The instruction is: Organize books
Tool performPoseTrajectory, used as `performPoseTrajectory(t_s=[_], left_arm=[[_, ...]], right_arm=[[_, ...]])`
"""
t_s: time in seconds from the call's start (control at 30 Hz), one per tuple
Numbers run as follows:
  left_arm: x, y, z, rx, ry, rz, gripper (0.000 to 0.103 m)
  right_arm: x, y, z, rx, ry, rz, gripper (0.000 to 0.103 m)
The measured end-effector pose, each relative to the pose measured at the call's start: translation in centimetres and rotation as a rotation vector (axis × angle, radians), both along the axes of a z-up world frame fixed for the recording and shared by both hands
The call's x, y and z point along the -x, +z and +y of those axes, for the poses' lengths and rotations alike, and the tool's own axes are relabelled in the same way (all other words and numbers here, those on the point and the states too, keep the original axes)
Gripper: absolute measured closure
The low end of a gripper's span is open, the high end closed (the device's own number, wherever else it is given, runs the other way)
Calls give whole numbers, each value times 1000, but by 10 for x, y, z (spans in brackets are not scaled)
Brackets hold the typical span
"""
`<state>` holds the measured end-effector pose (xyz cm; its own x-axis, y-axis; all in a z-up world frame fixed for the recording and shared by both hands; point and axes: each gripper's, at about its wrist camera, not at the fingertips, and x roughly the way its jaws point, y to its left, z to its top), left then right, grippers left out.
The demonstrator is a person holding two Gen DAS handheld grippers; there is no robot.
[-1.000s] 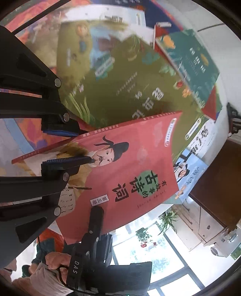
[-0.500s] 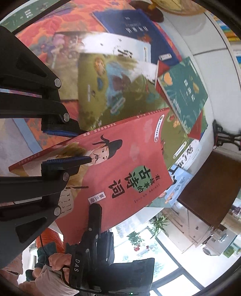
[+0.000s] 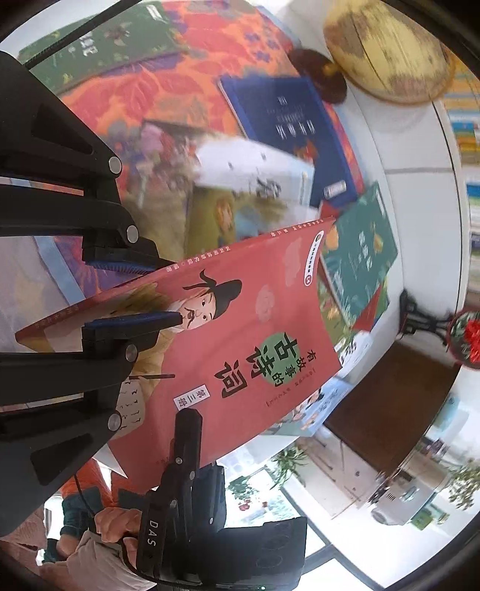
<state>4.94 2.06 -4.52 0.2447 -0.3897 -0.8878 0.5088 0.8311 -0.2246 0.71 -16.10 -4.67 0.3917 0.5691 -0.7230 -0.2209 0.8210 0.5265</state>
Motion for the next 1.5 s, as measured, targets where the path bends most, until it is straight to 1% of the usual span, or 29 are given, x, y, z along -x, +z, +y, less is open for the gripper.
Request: performPoseTrajectory(t_s=[0.13,0.43,0.6,0.8,1.0,1.17,1.5], left_arm=[[3,5,37,15,57,-2,87],[7,13,116,37,151,-22,87],[10,13,160,49,207,-28,87],[13,12,212,48,268,-30,87],[15,9,259,48,317,-28,87],[14,4,288,39,340,-23,87],[5,-10,326,43,372,3,87]], right_arm=[[-6,7,35,22,52,-13,89],[-19,17,114,55,157,-38,89],[-28,16,155,63,206,-38,89],[-40,12,206,80,270,-37,89],[-49,8,254,81,312,-36,89],[-50,3,288,89,333,-28,89],[-61,-9,330,110,344,-2,89]])
